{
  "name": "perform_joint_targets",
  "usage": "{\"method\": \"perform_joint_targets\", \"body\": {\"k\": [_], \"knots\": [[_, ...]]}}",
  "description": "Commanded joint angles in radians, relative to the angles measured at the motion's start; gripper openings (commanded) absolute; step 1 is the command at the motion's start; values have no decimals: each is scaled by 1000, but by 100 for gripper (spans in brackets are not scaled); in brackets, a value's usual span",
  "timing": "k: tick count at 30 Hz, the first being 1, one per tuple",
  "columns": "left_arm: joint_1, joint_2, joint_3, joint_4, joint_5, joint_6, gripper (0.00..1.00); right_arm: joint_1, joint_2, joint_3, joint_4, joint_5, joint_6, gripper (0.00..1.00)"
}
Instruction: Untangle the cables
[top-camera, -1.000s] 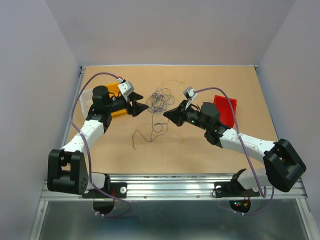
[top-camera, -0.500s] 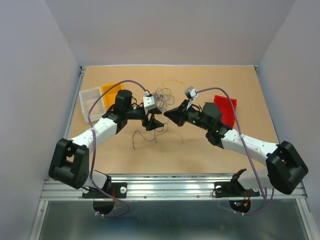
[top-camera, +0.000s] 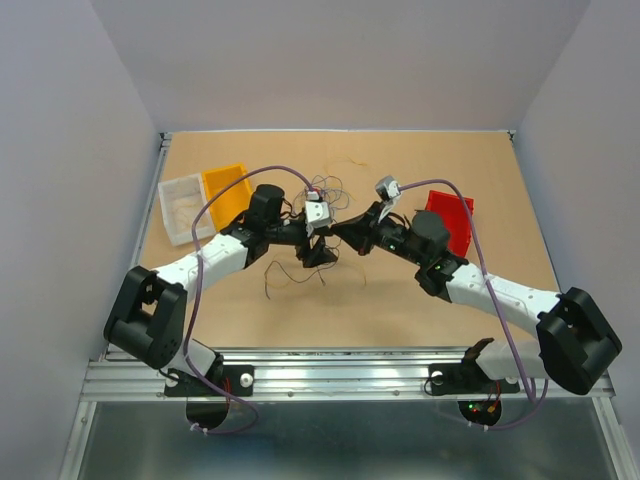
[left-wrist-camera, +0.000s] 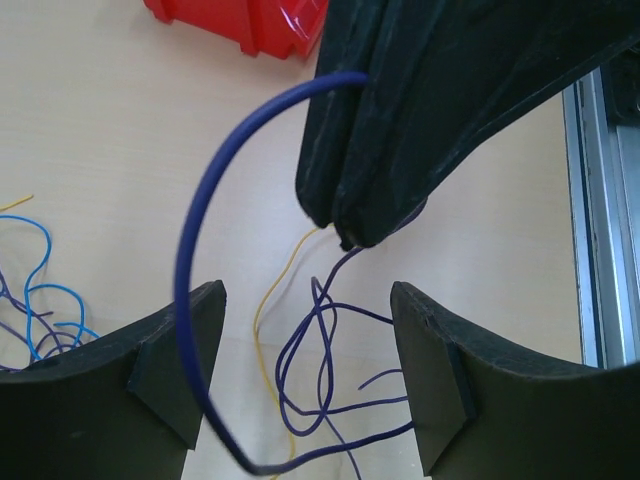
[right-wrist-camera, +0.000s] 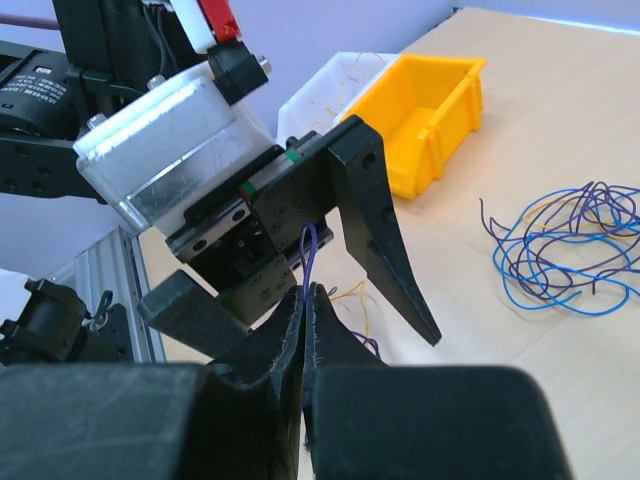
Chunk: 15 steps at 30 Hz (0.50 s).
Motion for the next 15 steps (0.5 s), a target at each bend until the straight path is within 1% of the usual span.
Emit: {"method": "perform_joint_targets", "body": {"k": [1, 6, 8, 9, 10, 11, 12, 13, 15], "knots": [[-15, 25, 53, -2, -21, 20, 78, 8, -14, -19, 96, 10, 12, 1], [-23, 42, 61, -8, -47, 29, 77, 8, -16, -23, 107, 17, 19, 0], [-27, 59, 70, -8, -79, 26, 72, 8, -17, -26, 111, 17, 20, 1], [-29, 77, 84, -6, -94, 12, 66, 8, -20, -26, 115, 17, 23, 0], [-29, 78, 84, -6, -105, 6, 66, 8, -20, -29, 116, 15, 25, 1], [-29, 100, 99, -9, -116, 2, 48, 8, -23, -31, 122, 9, 28, 1], [-30, 108, 107, -9, -119, 2, 37, 8, -25, -32, 124, 9, 26, 1], [-29, 122, 119, -9, -120, -6, 21, 8, -28, -32, 124, 6, 28, 0], [-29, 125, 128, -12, -128, -14, 3, 6, -28, -35, 124, 4, 22, 1]]}}
